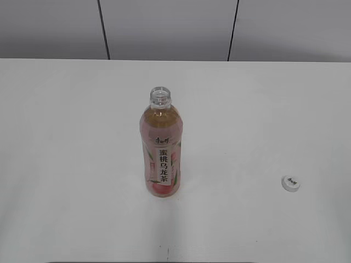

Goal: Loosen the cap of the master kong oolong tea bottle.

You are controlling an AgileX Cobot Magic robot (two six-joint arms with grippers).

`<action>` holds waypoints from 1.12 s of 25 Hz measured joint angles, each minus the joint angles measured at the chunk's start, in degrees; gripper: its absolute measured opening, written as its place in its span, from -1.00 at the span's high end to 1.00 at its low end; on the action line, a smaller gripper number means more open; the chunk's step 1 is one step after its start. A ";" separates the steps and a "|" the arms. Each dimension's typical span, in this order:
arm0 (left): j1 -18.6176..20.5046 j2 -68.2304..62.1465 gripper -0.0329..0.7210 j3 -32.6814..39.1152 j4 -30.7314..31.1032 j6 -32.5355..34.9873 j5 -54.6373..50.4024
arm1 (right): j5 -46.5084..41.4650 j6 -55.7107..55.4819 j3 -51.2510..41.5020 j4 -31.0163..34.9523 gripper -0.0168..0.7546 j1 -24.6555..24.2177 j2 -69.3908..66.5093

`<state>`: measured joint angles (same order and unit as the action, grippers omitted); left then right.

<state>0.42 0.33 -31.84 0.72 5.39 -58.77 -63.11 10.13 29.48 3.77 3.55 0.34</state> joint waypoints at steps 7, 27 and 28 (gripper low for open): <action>0.00 0.00 -0.60 0.05 0.00 0.00 0.00 | 0.22 0.00 0.00 0.00 -0.40 0.00 0.00; 0.00 0.00 -0.60 0.05 -4.10 0.00 0.00 | 0.24 0.00 0.00 0.05 -0.40 0.00 0.00; 0.00 0.00 -0.60 0.05 -4.23 0.00 0.00 | 0.24 0.00 0.00 0.05 -0.40 0.00 0.00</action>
<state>0.42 0.33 -31.78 -3.51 5.39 -58.77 -62.88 10.13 29.48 3.82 3.55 0.34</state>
